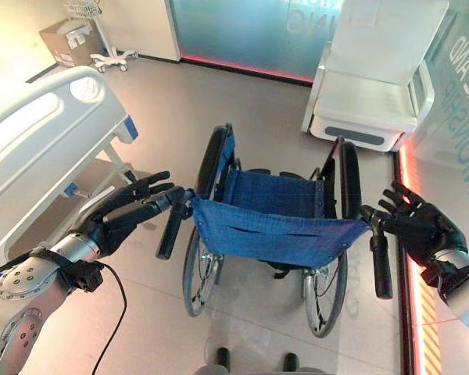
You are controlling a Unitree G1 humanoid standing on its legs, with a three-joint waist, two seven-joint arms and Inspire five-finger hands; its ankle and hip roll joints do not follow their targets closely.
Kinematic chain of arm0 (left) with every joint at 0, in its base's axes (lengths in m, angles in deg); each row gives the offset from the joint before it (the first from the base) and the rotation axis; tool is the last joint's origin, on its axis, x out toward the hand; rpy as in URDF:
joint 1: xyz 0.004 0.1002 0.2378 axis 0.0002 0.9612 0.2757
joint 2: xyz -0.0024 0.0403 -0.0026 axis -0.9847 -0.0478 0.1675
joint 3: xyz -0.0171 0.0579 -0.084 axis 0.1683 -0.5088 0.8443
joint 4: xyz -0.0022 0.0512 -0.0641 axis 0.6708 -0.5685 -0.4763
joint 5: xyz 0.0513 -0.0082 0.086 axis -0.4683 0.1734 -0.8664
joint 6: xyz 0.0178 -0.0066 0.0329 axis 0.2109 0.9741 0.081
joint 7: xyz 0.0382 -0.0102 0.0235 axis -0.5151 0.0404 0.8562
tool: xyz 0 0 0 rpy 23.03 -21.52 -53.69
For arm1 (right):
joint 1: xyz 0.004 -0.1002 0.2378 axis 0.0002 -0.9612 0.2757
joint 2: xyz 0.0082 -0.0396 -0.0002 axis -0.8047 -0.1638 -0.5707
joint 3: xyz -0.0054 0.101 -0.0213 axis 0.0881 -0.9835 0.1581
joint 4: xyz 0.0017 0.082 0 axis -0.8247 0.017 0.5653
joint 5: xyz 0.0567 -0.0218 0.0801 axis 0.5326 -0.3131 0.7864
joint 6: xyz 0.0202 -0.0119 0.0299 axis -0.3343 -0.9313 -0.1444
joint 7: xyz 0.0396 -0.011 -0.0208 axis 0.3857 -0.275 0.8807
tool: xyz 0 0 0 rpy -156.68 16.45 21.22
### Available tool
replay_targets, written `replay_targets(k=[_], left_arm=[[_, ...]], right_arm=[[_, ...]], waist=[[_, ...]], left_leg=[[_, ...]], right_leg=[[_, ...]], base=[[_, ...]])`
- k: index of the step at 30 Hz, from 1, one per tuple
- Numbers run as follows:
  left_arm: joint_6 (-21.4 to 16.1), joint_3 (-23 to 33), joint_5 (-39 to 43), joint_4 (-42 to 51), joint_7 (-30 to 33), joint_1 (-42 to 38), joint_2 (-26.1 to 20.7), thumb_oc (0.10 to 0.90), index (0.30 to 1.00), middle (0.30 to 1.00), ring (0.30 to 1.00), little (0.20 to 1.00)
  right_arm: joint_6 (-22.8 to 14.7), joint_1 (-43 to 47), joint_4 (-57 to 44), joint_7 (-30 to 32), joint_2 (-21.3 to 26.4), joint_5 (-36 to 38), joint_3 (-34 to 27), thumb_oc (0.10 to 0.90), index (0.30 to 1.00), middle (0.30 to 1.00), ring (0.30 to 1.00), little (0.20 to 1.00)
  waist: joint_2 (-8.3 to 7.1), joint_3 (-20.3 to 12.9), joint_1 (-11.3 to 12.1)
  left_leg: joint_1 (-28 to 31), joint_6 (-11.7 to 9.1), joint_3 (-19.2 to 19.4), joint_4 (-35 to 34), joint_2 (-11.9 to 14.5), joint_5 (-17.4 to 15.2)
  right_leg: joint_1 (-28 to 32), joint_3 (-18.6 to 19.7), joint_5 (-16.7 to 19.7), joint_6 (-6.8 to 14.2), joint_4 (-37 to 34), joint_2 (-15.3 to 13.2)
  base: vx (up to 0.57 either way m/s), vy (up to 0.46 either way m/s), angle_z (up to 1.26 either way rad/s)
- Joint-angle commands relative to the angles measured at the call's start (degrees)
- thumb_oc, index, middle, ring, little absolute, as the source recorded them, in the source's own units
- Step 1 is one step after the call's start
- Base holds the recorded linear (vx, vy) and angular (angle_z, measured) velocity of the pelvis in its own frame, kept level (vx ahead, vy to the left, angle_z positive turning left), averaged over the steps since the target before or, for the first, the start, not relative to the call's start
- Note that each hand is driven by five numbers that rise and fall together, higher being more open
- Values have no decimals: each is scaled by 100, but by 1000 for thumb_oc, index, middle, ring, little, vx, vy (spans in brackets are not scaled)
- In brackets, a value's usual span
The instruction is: Push the wheelchair next to the bed
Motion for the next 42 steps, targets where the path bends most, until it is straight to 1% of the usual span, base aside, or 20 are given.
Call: replay_targets(k=[1,4,7,8,10,12,15,19,22,23,26,29,31,34,35,36,38,40,42], left_arm=[[-273,120,227,285,-65,-136,-489,800,900,900,900,900],[-226,108,206,299,-95,-26,-566,800,900,900,900,900],[-391,196,-694,268,0,124,-688,800,900,900,900,900],[-405,231,-750,255,2,148,-733,800,900,900,900,900],[-449,454,-1035,210,-91,237,-903,800,900,900,900,900],[-486,647,-953,150,-248,328,-1008,800,900,900,900,900],[-525,741,-826,95,-376,399,-1058,800,900,900,900,900],[-413,769,-766,144,-476,515,-1141,800,900,900,900,900],[-328,769,-755,196,-474,553,-1243,800,900,900,900,900],[-284,782,-772,219,-434,555,-1303,800,900,900,900,900],[-242,728,-881,145,-472,490,-1399,800,900,900,900,900],[-287,637,-797,115,-501,500,-1376,800,900,900,900,900],[-321,535,-687,134,-483,518,-1352,800,900,900,900,900],[-363,392,-622,174,-427,531,-1304,800,900,900,900,900],[-337,340,-558,195,-384,519,-1305,800,900,900,900,900],[-314,308,-538,209,-348,492,-1308,800,900,900,900,900],[-227,198,-404,240,-179,377,-1354,800,900,900,900,900],[-227,132,-336,205,-106,305,-1383,800,900,900,900,900],[-259,36,-321,168,-70,247,-1355,800,900,900,900,900]], right_arm=[[-530,269,-555,-305,622,-158,-123,800,900,900,900,900],[-406,113,-526,-267,737,-335,-149,800,900,900,900,900],[-445,20,-474,-177,840,-691,-192,800,900,900,900,900],[-439,17,-473,-172,881,-700,-214,800,900,900,900,900],[-309,47,-481,-184,1081,-585,-332,800,900,900,900,900],[-233,36,-465,-271,1167,-464,-414,800,900,900,900,900],[-200,10,-427,-296,1169,-584,-387,800,900,900,900,900],[-176,-153,-398,-99,1162,-1149,-439,800,900,900,900,900],[-6,-179,-406,-50,1292,-1425,-546,800,900,900,900,900],[80,-164,-406,-54,1383,-1384,-572,800,900,900,900,900],[203,-67,-336,-116,1466,-1254,-460,800,900,900,900,900],[371,-66,-312,-140,1492,-1116,-318,800,900,900,900,900],[412,-124,-288,-73,1469,-1073,-205,800,900,900,900,900],[404,-209,-231,128,1371,-1389,-76,800,900,900,900,900],[420,-227,-202,273,1369,-1637,-61,800,900,900,900,900],[422,-210,-178,296,1373,-1633,-47,800,900,900,900,900],[510,-122,-122,286,1439,-1316,6,800,900,900,900,900],[564,-59,-76,261,1497,-1031,54,800,900,900,900,900],[532,-11,-20,269,1488,-947,165,800,900,900,900,900]], waist=[[73,-342,-42],[81,-332,-64],[95,-326,-72],[96,-324,-75],[103,-312,-74],[107,-305,-75],[119,-298,-78],[141,-310,-98],[154,-297,-114],[157,-285,-115],[160,-271,-118],[162,-274,-113],[167,-262,-114],[177,-248,-118],[181,-242,-122],[182,-237,-122],[179,-221,-125],[171,-201,-117],[168,-182,-117]], left_leg=[[-147,-185,211,19,97,-136],[-142,-185,216,19,94,-129],[-149,-183,226,19,95,-122],[-149,-182,223,19,93,-121],[-154,-186,211,19,92,-119],[-154,-193,208,19,95,-121],[-158,-198,204,19,94,-119],[-166,-197,215,19,88,-120],[-164,-194,225,19,88,-126],[-160,-193,231,19,92,-123],[-148,-197,224,19,91,-122],[-139,-195,206,19,83,-122],[-130,-191,198,19,84,-122],[-136,-187,193,19,87,-119],[-141,-186,193,19,90,-116],[-142,-183,192,19,90,-116],[-149,-181,188,19,90,-117],[-149,-182,180,19,92,-119],[-144,-184,168,19,86,-120]], right_leg=[[-217,-16,292,178,6,-94],[-219,-5,301,185,6,-92],[-222,4,301,189,6,-91],[-221,9,301,190,6,-90],[-222,29,293,184,6,-84],[-218,33,290,184,6,-85],[-218,37,290,186,6,-87],[-226,34,289,200,6,-93],[-231,53,287,208,6,-91],[-226,52,290,210,6,-90],[-211,63,287,207,6,-86],[-197,68,280,206,6,-83],[-191,64,283,209,6,-85],[-196,71,280,207,6,-83],[-199,74,281,209,6,-82],[-200,76,280,208,6,-79],[-205,86,281,210,6,-72],[-202,82,285,214,6,-78],[-197,81,285,215,6,-79]], base=[[0,0,0],[0,0,0],[0,0,0],[0,0,0],[-2,4,-3],[-7,6,-8],[-4,3,-1],[0,0,0],[0,0,0],[0,0,0],[0,0,0],[0,0,0],[0,0,0],[0,0,0],[0,0,0],[0,0,0],[0,0,0],[0,0,0],[0,0,0]])
